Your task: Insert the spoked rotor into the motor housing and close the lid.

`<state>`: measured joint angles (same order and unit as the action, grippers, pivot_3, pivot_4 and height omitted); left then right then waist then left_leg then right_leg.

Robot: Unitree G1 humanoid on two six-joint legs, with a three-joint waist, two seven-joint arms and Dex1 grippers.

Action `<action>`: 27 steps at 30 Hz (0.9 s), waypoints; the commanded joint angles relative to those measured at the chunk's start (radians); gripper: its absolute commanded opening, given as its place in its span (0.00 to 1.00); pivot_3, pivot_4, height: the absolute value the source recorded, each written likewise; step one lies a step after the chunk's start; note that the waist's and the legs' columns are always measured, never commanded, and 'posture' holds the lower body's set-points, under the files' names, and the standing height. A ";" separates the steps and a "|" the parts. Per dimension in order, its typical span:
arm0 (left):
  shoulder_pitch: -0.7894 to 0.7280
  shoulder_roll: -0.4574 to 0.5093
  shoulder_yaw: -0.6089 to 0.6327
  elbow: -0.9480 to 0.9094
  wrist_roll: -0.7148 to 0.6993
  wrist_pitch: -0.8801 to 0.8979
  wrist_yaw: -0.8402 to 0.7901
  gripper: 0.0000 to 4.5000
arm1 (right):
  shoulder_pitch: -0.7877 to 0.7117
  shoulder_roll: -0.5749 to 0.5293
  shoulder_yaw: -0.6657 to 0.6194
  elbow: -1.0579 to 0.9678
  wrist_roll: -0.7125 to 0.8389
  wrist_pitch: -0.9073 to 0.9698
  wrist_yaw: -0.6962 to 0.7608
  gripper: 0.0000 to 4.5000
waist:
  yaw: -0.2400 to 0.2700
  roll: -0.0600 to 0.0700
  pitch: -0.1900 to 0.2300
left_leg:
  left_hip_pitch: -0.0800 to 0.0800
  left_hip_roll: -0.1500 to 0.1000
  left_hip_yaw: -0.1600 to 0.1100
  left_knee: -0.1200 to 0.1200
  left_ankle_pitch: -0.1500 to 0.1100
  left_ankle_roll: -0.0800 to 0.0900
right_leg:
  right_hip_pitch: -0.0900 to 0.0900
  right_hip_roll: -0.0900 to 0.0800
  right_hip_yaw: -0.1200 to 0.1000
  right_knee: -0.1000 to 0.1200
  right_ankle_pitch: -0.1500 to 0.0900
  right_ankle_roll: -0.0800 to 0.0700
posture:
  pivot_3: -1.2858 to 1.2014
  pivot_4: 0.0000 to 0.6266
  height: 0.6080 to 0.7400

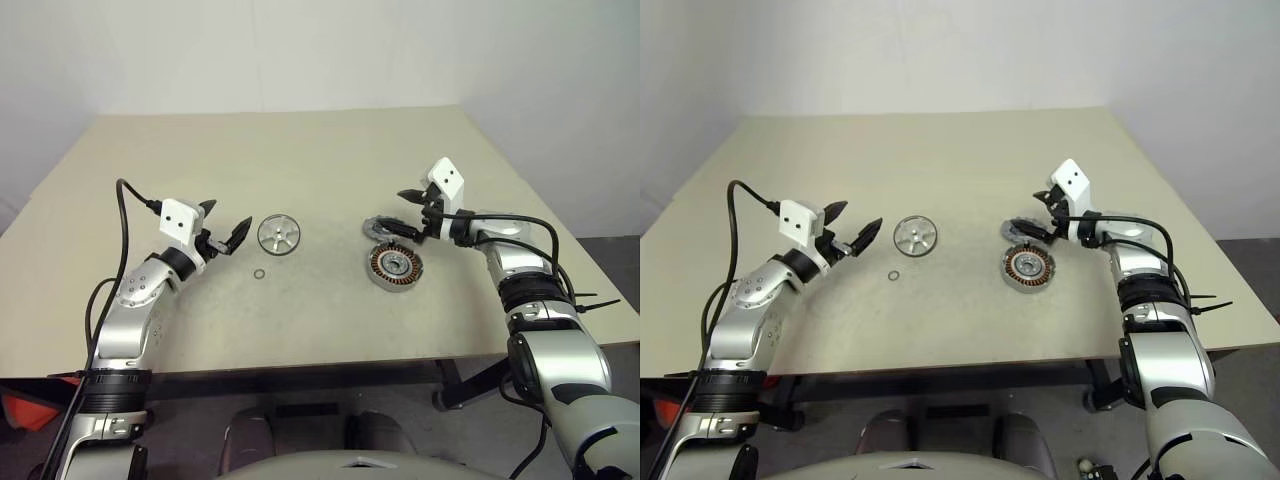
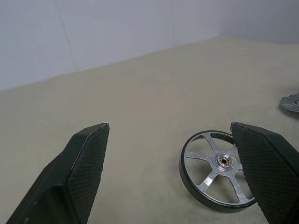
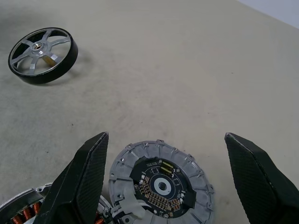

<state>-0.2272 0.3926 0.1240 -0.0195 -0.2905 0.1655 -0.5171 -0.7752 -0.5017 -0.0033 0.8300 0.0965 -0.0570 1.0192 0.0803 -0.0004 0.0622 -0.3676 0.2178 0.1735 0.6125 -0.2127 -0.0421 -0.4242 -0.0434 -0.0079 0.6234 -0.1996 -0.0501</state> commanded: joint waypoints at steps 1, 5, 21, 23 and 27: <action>-0.022 0.008 0.008 -0.037 -0.004 -0.001 -0.001 0.97 | -0.007 -0.006 -0.009 -0.047 0.010 -0.004 -0.003 1.00 | 0.000 0.000 0.000 | 0.000 0.000 0.000 0.000 0.000 0.000 | 0.000 0.000 0.000 0.000 0.000 0.000 | 0.52 0.00 1.00; -0.022 0.008 0.006 -0.038 -0.003 -0.001 -0.003 0.97 | -0.007 -0.009 -0.008 -0.048 0.009 -0.004 -0.001 1.00 | 0.000 0.000 0.000 | 0.000 0.000 0.000 0.000 0.000 0.000 | 0.000 0.000 0.000 0.000 0.000 0.000 | 0.52 0.00 1.00; -0.020 0.004 -0.003 -0.041 -0.001 -0.001 -0.005 0.97 | -0.006 -0.009 -0.005 -0.043 0.005 -0.008 -0.001 1.00 | 0.000 0.000 0.000 | 0.000 0.000 0.000 0.000 0.000 0.000 | 0.000 0.000 0.000 0.000 0.000 0.000 | 0.52 0.00 1.00; -0.021 0.004 -0.005 -0.039 0.000 -0.001 -0.006 0.97 | -0.006 -0.010 -0.004 -0.037 0.001 -0.011 -0.004 1.00 | 0.000 0.000 0.000 | 0.000 0.000 0.000 0.000 0.000 0.000 | 0.000 0.000 0.000 0.000 0.000 0.000 | 0.52 0.00 1.00; -0.024 0.004 -0.008 -0.036 0.001 -0.002 -0.006 0.97 | -0.003 -0.009 -0.002 -0.037 -0.002 -0.013 -0.007 1.00 | 0.000 0.000 0.000 | 0.000 0.000 0.000 0.000 0.000 0.000 | 0.000 0.000 0.000 0.000 0.000 0.000 | 0.52 0.00 1.00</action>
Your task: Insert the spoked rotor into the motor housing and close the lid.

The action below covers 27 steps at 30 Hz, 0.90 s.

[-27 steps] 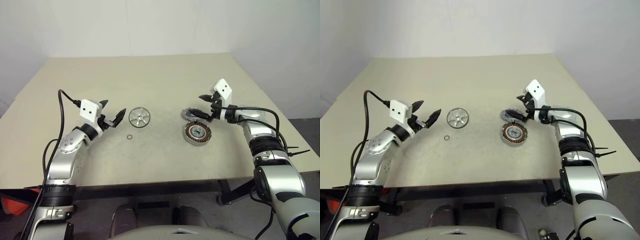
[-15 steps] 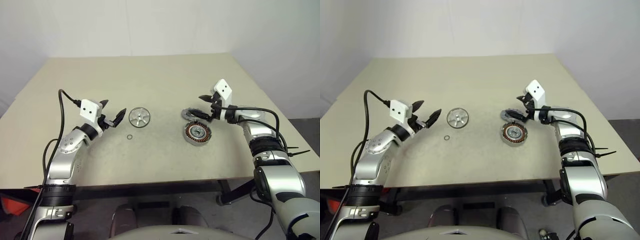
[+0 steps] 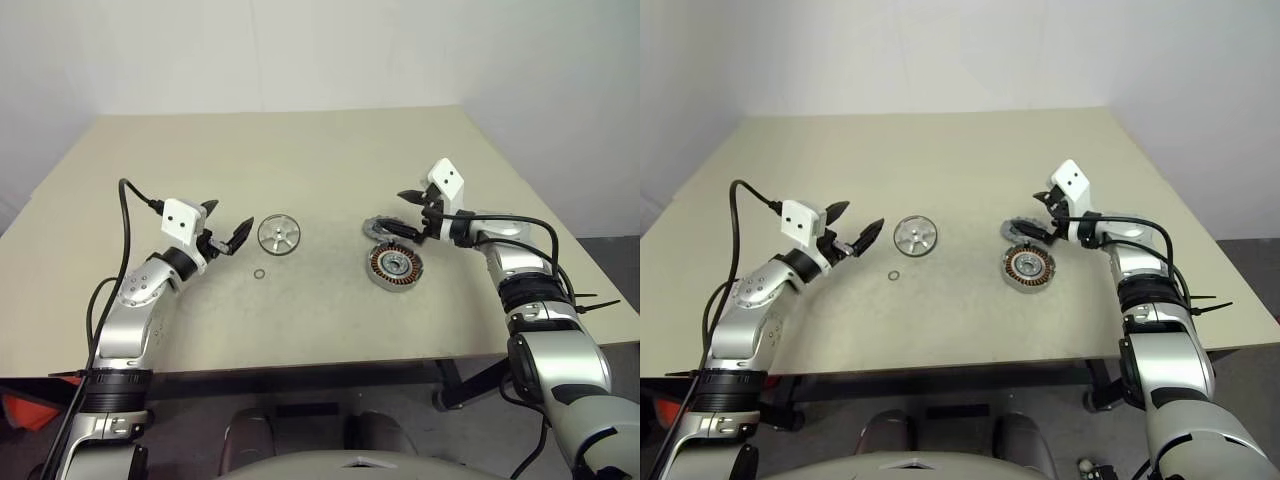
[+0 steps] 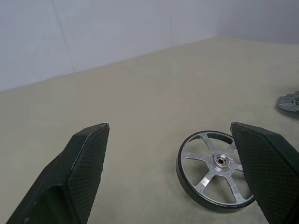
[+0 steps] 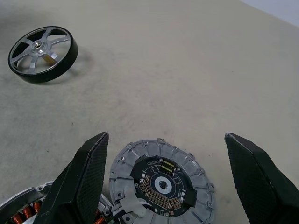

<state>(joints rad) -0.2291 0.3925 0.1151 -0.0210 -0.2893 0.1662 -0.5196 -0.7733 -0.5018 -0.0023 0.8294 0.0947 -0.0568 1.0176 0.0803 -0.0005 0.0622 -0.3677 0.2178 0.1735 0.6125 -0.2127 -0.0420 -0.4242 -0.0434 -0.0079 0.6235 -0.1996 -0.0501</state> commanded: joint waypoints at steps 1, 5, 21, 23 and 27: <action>-0.022 0.004 0.000 -0.034 -0.001 -0.002 -0.004 0.97 | -0.005 -0.009 -0.003 -0.036 0.000 -0.013 -0.005 1.00 | 0.000 0.000 0.000 | 0.000 0.000 0.000 0.000 0.000 0.000 | 0.000 0.000 0.000 0.000 0.000 0.000 | 0.52 0.00 1.00; -0.023 0.002 -0.004 -0.033 0.000 -0.003 -0.002 0.97 | -0.004 -0.024 0.011 -0.050 -0.013 -0.018 0.007 1.00 | 0.000 0.000 0.000 | 0.000 0.000 0.000 0.000 0.000 0.000 | 0.000 0.000 0.000 0.000 0.000 0.000 | 0.52 0.00 1.00; -0.038 -0.023 -0.020 0.004 0.024 -0.023 0.004 0.97 | -0.039 -0.298 0.235 -0.350 -0.158 -0.185 0.379 1.00 | 0.013 0.000 0.000 | 0.001 0.000 0.000 0.000 0.000 0.000 | 0.000 0.000 0.000 0.000 0.000 0.000 | 0.52 0.00 1.00; -0.037 -0.023 -0.019 0.002 0.025 -0.024 0.005 0.97 | -0.039 -0.301 0.248 -0.369 -0.156 -0.200 0.414 1.00 | 0.013 0.000 0.000 | 0.001 0.001 0.000 0.000 0.000 0.001 | 0.000 0.000 0.000 0.000 0.000 0.000 | 0.52 0.00 1.00; -0.024 -0.022 -0.015 -0.009 0.026 -0.023 0.006 0.97 | -0.038 -0.310 0.275 -0.399 -0.159 -0.254 0.473 1.00 | 0.015 0.000 0.000 | 0.000 0.000 0.000 0.001 0.000 0.002 | 0.000 0.000 0.000 0.000 0.000 0.000 | 0.52 0.00 1.00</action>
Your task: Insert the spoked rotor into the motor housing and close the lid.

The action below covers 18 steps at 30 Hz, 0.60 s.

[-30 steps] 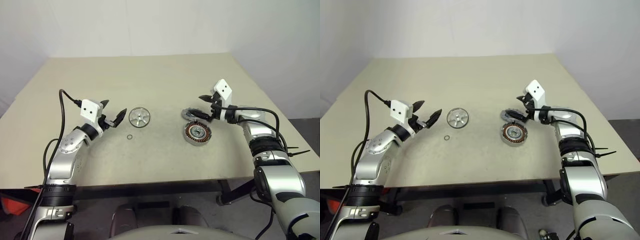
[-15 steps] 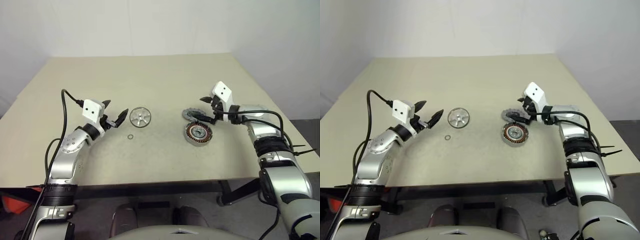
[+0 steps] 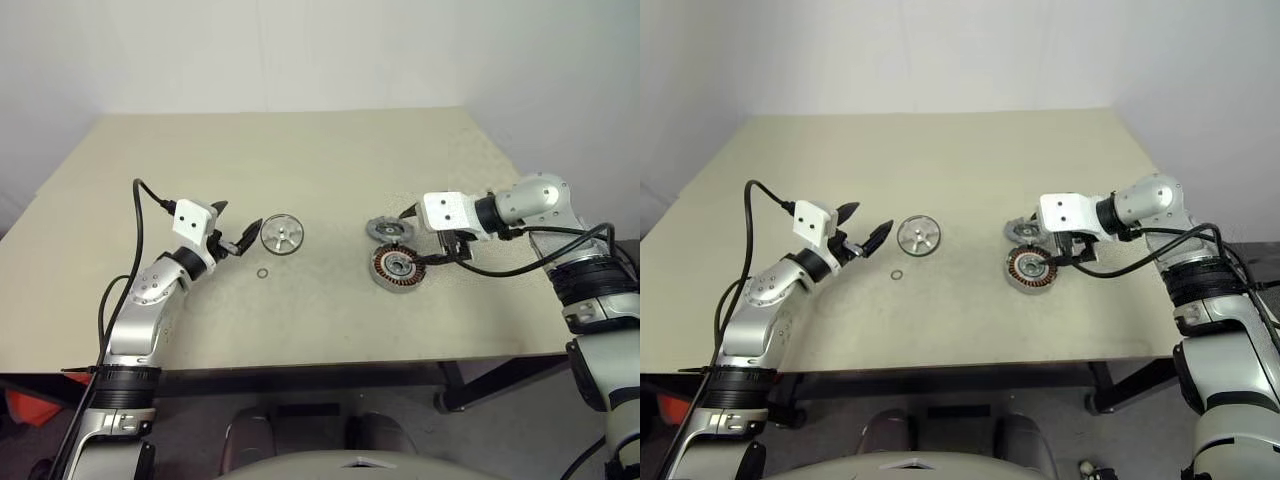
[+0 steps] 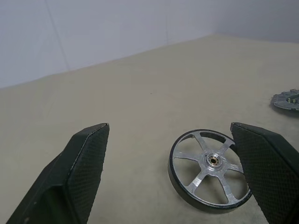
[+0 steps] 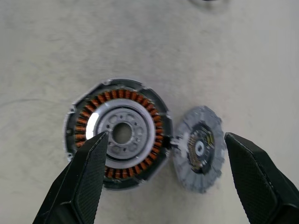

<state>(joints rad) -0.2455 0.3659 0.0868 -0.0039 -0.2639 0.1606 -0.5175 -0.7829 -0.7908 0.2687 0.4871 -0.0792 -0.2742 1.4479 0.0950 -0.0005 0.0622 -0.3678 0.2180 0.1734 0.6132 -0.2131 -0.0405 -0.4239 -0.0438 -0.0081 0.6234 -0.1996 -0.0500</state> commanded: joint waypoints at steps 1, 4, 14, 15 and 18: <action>-0.004 0.006 0.015 -0.028 0.001 -0.018 0.004 0.97 | -0.029 -0.021 0.007 -0.069 0.023 -0.043 0.058 1.00 | 0.000 0.000 0.000 | 0.000 0.000 0.000 0.000 0.000 0.000 | 0.000 0.000 0.000 0.000 0.000 0.000 | 0.52 0.00 1.00; 0.002 0.009 0.018 -0.031 0.001 -0.018 0.005 0.97 | -0.029 -0.027 0.020 -0.099 0.035 -0.073 0.100 1.00 | 0.000 0.000 0.000 | 0.000 0.000 0.000 0.000 0.000 0.000 | 0.000 0.000 0.000 0.000 0.000 0.000 | 0.52 0.00 1.00; 0.008 0.011 0.016 -0.029 0.007 -0.025 0.004 0.97 | 0.018 -0.078 0.073 0.014 0.001 -0.218 0.127 1.00 | 0.000 0.000 0.000 | 0.000 0.000 0.000 0.000 0.000 0.000 | 0.000 0.000 0.000 0.000 0.000 0.000 | 0.52 0.00 1.00; 0.007 0.011 0.015 -0.027 0.008 -0.026 0.003 0.97 | 0.023 -0.075 0.082 0.033 -0.007 -0.233 0.120 1.00 | 0.000 0.000 0.000 | 0.000 0.000 0.000 0.000 0.000 0.000 | 0.000 0.000 0.000 0.000 0.000 0.000 | 0.52 0.00 1.00; 0.007 0.012 0.014 -0.027 0.010 -0.027 0.002 0.97 | 0.039 -0.056 0.102 0.053 -0.014 -0.256 0.105 1.00 | 0.000 0.000 0.000 | 0.000 0.000 0.000 0.000 0.000 0.001 | 0.000 0.000 0.000 0.000 0.000 0.000 | 0.52 0.00 1.00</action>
<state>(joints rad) -0.2277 0.3674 0.0884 -0.0043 -0.2574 0.1566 -0.5168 -0.7338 -0.8522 0.3694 0.5447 -0.0980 -0.5013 1.5354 0.0949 -0.0010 0.0619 -0.3676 0.2181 0.1734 0.6136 -0.2131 -0.0400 -0.4235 -0.0439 -0.0085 0.6235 -0.1996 -0.0500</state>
